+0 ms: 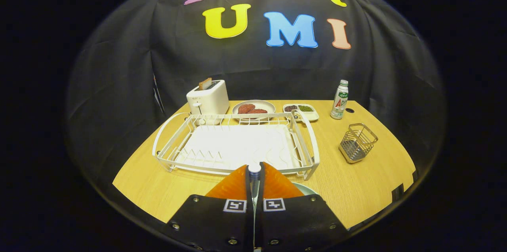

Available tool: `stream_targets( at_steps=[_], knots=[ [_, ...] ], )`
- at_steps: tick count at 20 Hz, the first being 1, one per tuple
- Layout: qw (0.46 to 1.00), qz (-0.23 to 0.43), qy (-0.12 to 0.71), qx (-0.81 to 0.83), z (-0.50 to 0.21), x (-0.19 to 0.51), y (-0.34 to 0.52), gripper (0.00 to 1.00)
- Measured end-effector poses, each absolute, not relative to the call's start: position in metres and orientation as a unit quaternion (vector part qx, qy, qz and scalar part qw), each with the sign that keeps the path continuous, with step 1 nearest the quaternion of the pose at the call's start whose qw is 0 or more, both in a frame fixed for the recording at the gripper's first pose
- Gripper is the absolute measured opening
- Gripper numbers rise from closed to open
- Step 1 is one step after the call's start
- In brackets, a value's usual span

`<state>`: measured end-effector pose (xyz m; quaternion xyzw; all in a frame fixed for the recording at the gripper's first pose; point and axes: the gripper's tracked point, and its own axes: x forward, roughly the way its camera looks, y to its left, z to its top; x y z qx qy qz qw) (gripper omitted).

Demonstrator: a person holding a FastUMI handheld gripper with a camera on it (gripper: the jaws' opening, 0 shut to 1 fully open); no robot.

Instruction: Take the plate from the dish rack, then take the spoon from the basket and place it into the plate.

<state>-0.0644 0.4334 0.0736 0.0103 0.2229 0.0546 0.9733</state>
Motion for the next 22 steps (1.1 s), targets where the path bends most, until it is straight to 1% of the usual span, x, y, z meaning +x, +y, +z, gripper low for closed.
stream_targets(
  at_steps=[3,5,6,7,10,11,12,18,19,22],
  knots=[
    [0.974,0.041,0.223,0.019,0.071,-0.065,0.424,0.02],
    [0.974,0.022,0.225,0.029,0.069,-0.067,0.415,0.08],
    [0.973,0.011,0.228,0.034,0.067,-0.07,0.408,0.08],
    [0.972,0.003,0.23,0.038,0.067,-0.071,0.404,0.14],
    [0.973,-0.01,0.227,0.036,0.069,-0.072,0.393,0.22],
    [0.973,-0.014,0.229,0.031,0.068,-0.075,0.388,0.37],
    [0.973,-0.013,0.229,0.031,0.069,-0.075,0.387,0.41],
    [0.975,-0.026,0.22,0.031,0.08,-0.069,0.376,0.45],
    [0.975,-0.029,0.217,0.029,0.081,-0.068,0.374,0.55],
    [0.977,-0.025,0.212,0.024,0.088,-0.063,0.375,0.56]
  ],
)
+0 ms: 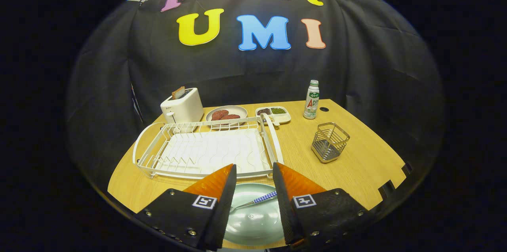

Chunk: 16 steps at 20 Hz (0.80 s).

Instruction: Take the plate from the dish rack, then take the spoon from the basket and place it into the plate.

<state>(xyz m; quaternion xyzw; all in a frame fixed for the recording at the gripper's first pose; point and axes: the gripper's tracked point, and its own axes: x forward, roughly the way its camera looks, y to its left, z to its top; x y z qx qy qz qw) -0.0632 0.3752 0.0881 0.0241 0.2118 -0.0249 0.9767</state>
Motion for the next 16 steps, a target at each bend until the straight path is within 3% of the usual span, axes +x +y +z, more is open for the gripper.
stream_targets(
  at_steps=[5,16],
  knots=[
    [0.982,-0.021,0.188,0.009,0.116,-0.053,0.372,0.56],
    [0.999,-0.036,0.022,-0.014,0.274,-0.022,0.328,0.55]
  ],
)
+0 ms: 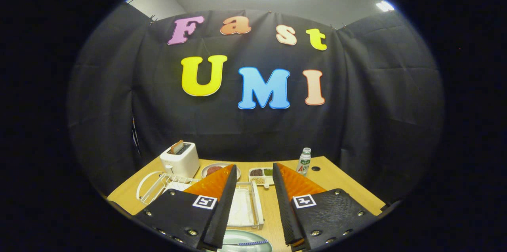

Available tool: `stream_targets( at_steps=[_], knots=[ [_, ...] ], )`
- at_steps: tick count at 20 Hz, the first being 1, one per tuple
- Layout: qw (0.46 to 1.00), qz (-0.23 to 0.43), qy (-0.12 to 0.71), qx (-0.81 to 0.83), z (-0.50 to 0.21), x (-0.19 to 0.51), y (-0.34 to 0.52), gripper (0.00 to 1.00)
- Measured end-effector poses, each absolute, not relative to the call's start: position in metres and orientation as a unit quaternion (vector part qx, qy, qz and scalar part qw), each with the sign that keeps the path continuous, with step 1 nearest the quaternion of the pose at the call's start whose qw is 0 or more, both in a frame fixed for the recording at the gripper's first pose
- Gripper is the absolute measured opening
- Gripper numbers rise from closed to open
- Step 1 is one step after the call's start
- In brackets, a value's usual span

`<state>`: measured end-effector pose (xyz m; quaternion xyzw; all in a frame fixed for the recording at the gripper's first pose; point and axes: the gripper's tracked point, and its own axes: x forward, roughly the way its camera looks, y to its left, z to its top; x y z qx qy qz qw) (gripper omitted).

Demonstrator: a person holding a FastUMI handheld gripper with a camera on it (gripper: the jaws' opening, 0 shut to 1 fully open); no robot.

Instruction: Take the plate from the dish rack, then take the spoon from the basket and place it into the plate.

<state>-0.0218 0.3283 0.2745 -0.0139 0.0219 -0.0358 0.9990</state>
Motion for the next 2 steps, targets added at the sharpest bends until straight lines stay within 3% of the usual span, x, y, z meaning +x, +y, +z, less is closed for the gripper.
stream_targets(
  at_steps=[2],
  knots=[
    [0.999,-0.043,0.001,-0.01,0.2927,-0.0193,0.311,0.55]
  ],
)
